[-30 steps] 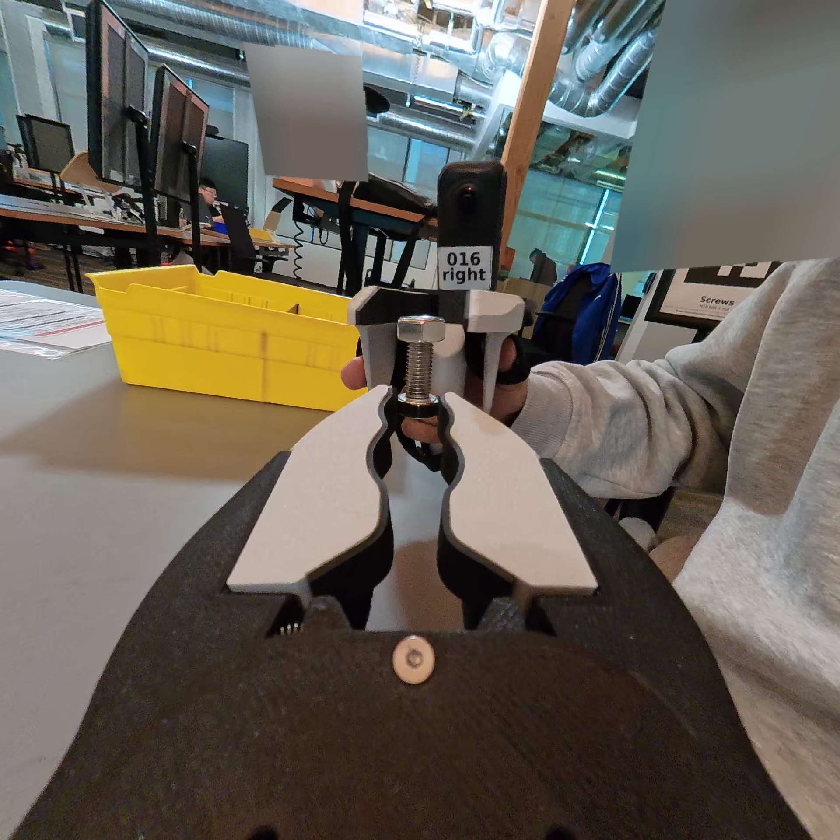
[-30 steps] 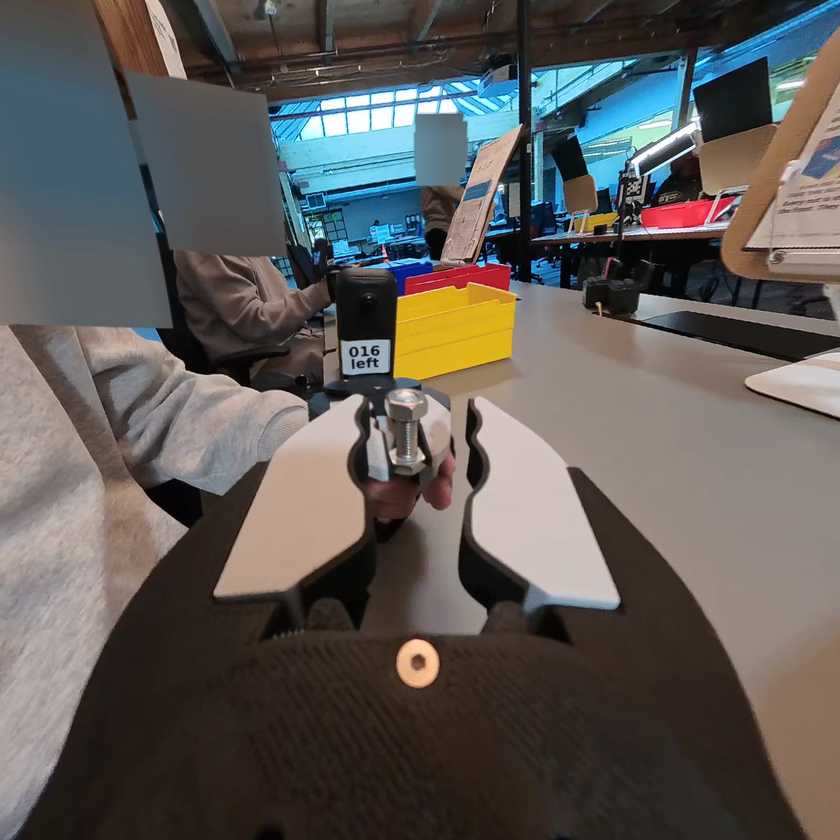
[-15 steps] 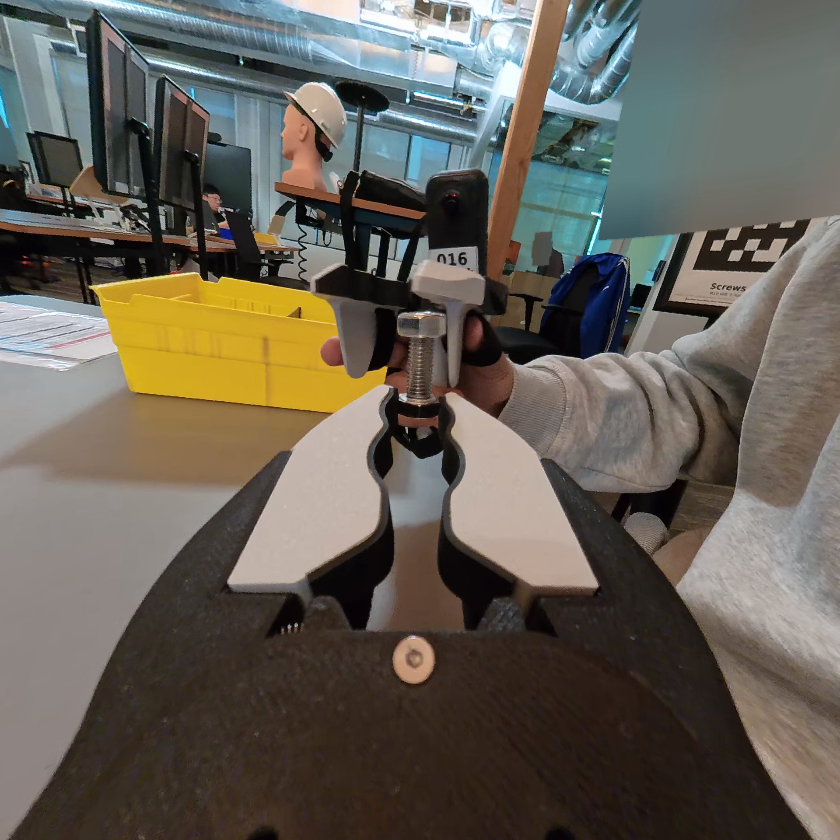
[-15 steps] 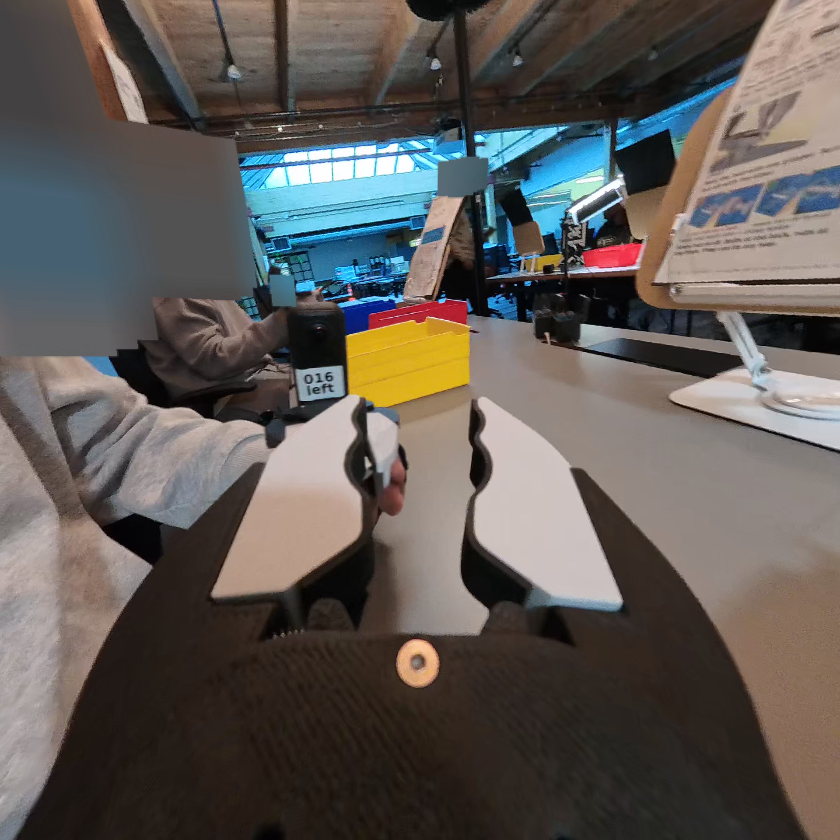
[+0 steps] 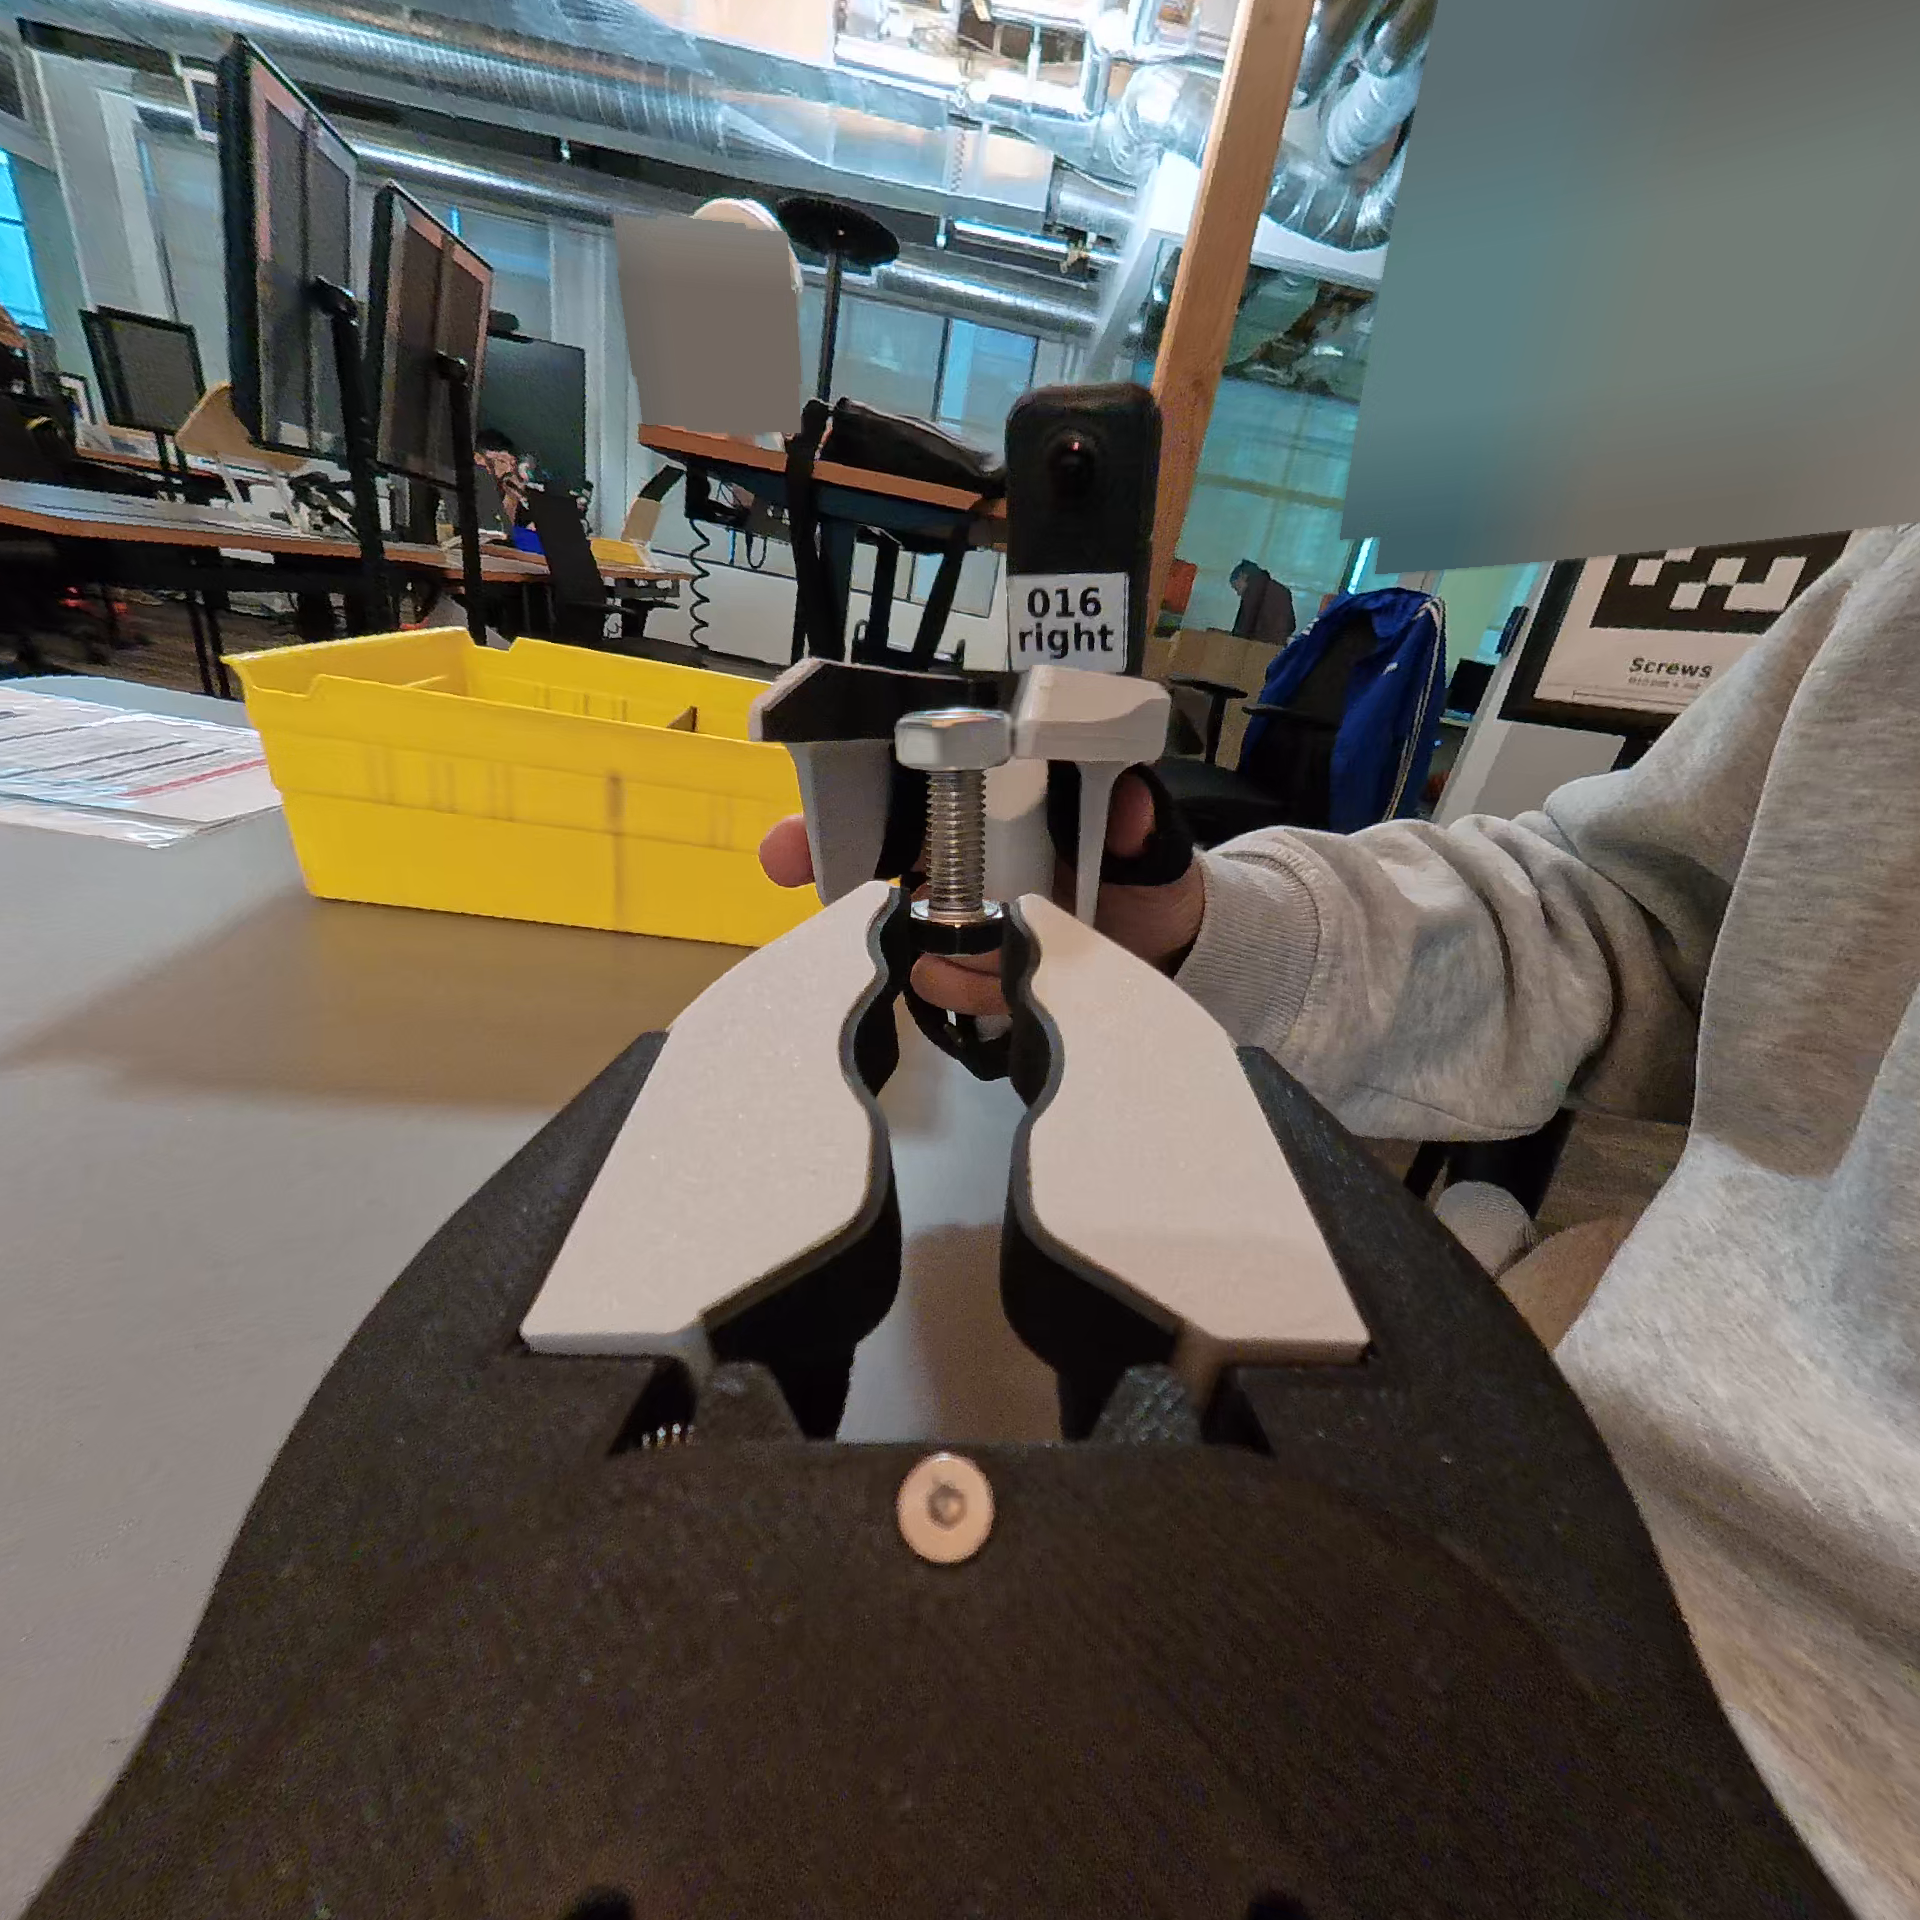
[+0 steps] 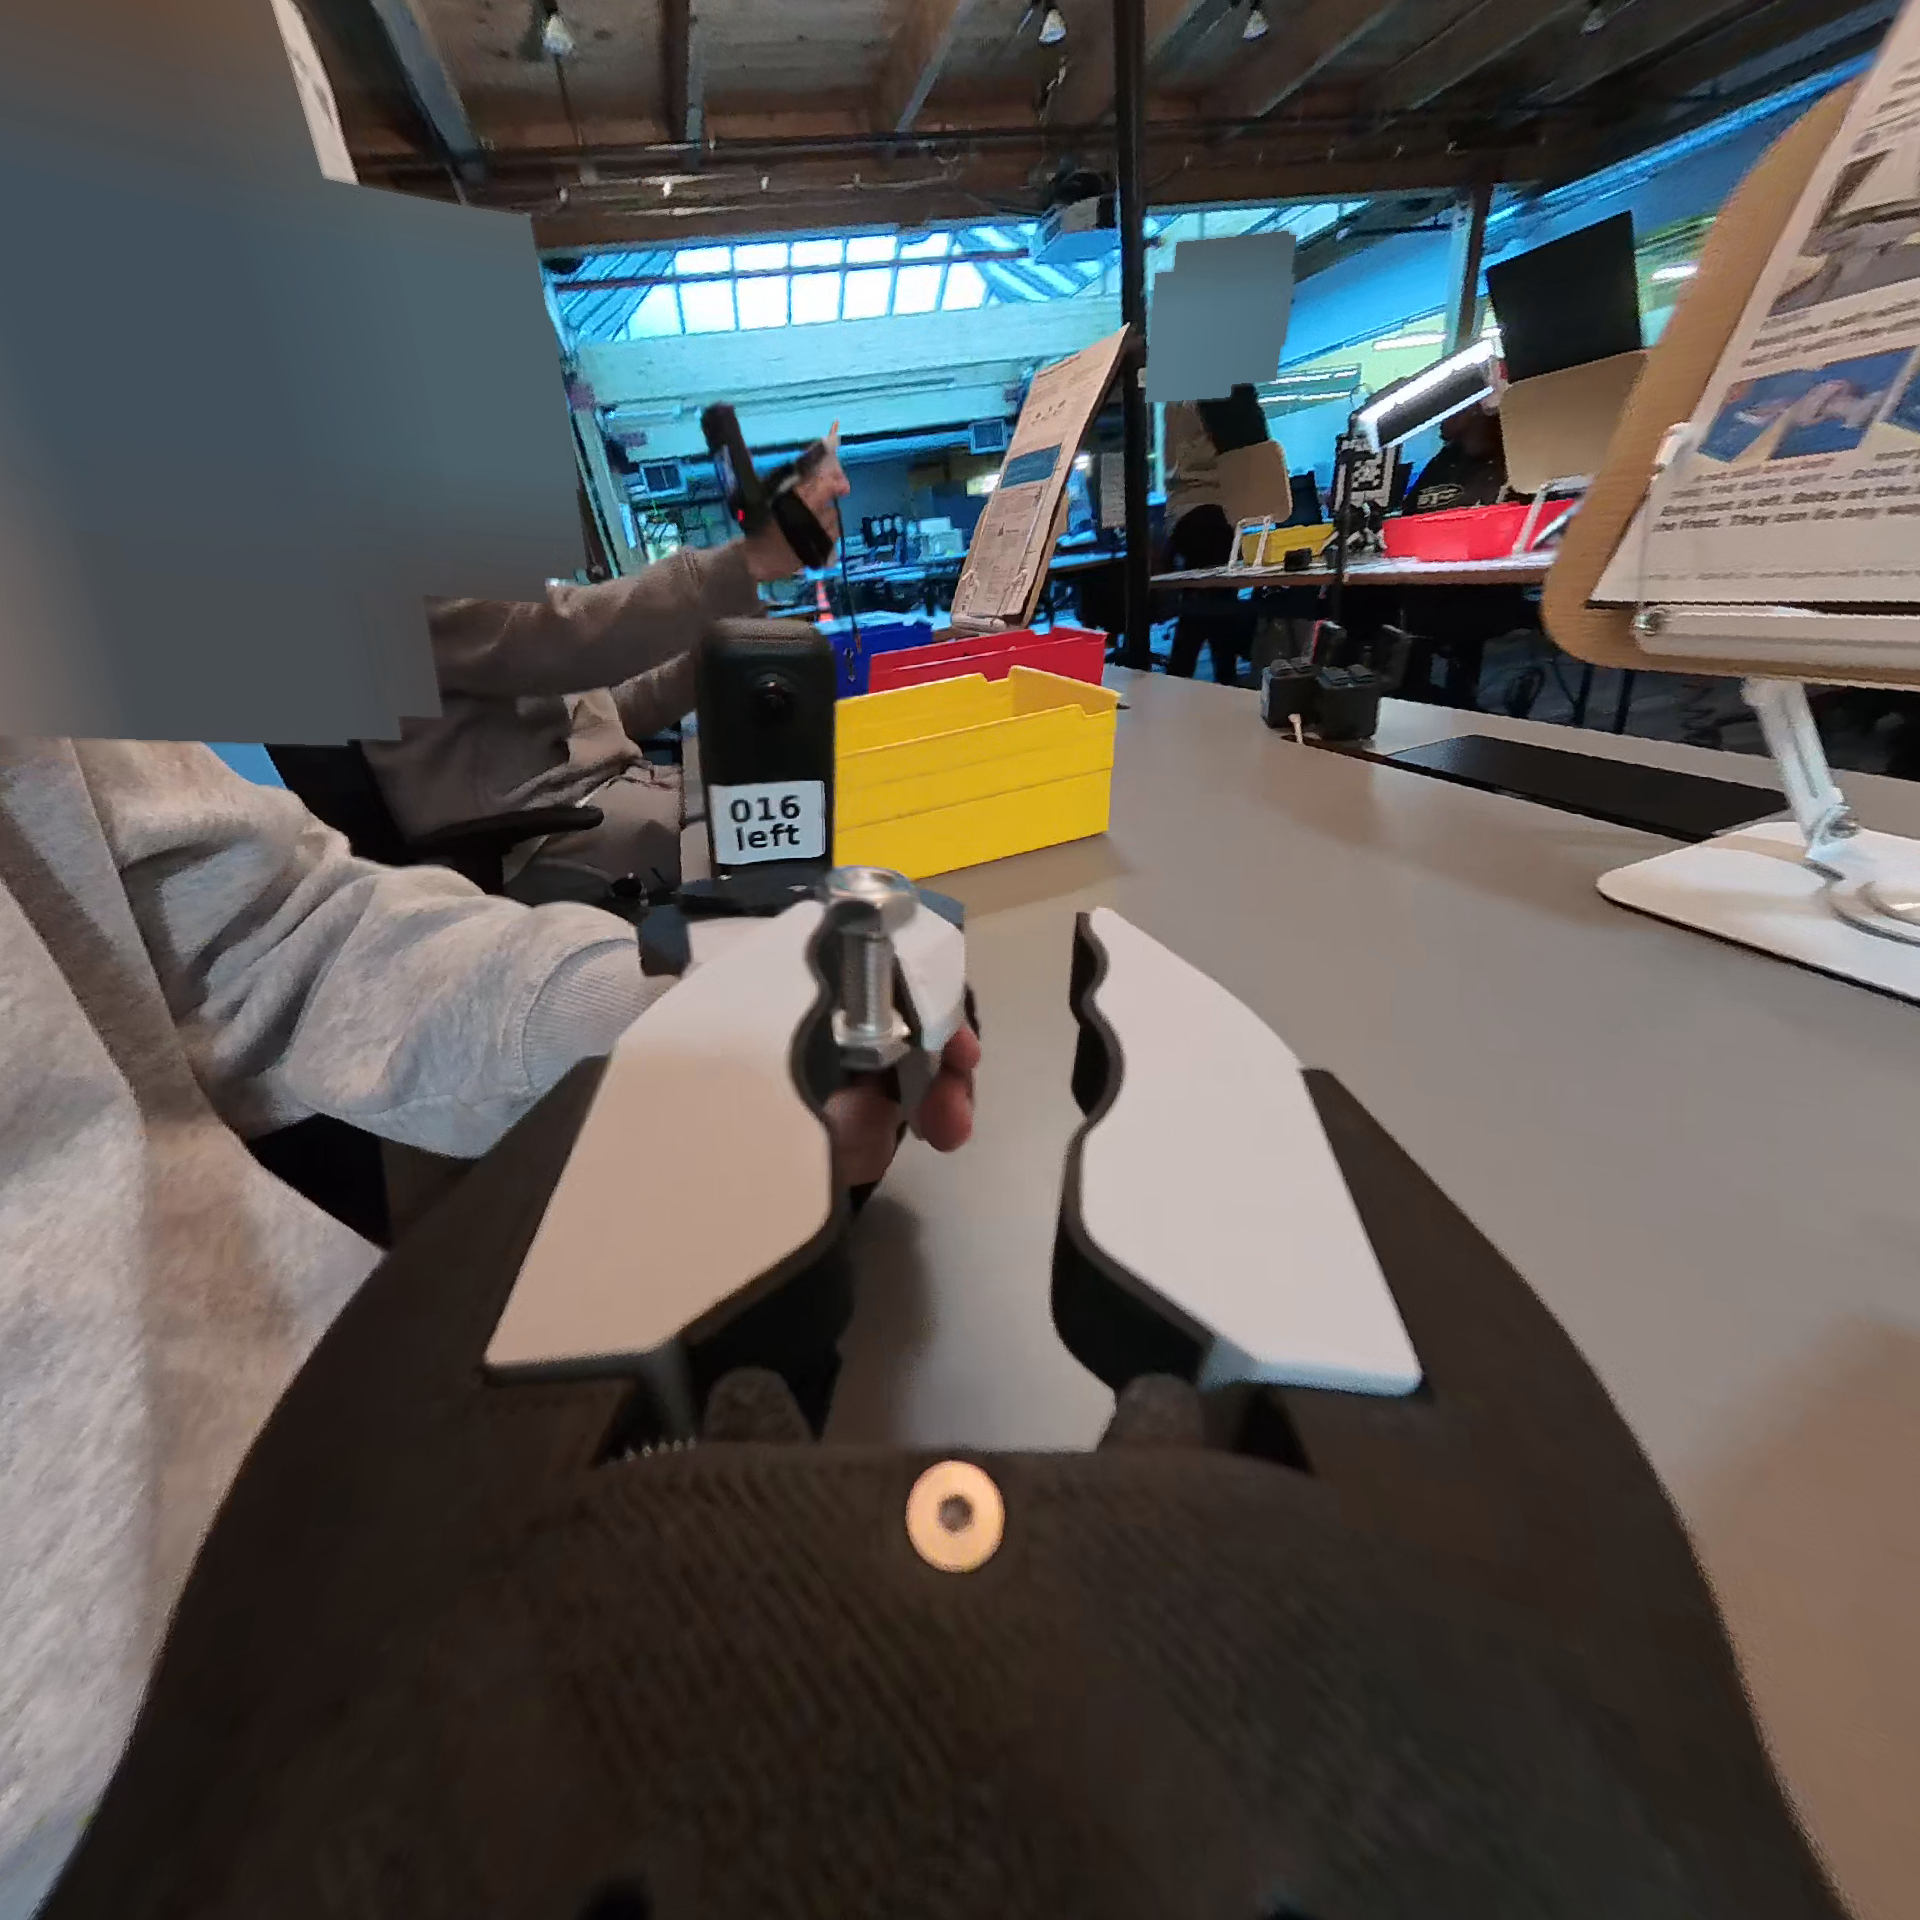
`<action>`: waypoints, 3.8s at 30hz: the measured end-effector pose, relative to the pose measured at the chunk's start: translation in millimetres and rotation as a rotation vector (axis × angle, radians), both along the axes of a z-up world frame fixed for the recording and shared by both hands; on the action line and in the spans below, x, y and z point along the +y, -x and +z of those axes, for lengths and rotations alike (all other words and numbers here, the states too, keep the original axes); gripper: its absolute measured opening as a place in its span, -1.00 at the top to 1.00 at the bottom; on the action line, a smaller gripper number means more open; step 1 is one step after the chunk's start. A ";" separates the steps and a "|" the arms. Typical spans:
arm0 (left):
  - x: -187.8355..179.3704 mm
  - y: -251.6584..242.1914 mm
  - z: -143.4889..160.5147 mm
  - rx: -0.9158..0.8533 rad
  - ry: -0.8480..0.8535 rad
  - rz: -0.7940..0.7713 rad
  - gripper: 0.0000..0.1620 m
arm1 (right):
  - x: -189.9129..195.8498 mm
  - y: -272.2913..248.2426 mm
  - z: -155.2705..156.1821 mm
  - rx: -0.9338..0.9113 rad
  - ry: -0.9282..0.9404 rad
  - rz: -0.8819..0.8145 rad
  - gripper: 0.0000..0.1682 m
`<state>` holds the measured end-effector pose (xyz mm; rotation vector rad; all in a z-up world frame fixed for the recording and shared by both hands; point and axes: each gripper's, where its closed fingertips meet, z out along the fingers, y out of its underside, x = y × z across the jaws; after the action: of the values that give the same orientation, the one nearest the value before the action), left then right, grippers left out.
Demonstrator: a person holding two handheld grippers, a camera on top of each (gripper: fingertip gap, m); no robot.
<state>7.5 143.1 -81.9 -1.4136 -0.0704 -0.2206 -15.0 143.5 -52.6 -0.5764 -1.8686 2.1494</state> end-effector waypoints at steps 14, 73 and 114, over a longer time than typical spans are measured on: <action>-2.8 10.6 2.3 0.004 -0.011 0.067 0.78 | -15.0 -9.4 8.6 0.082 -0.025 -0.052 0.68; 2.4 -4.0 -3.3 0.070 0.031 0.034 0.78 | -17.7 -12.3 4.0 0.029 -0.002 0.008 0.74; 1.8 -6.2 0.0 0.037 0.009 0.008 0.79 | -8.3 -10.3 13.3 0.027 0.049 0.006 0.77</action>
<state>13.7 145.0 -81.9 -1.4257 -0.0468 -0.1872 -4.7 135.2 -39.3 -0.5498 -1.8105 2.2010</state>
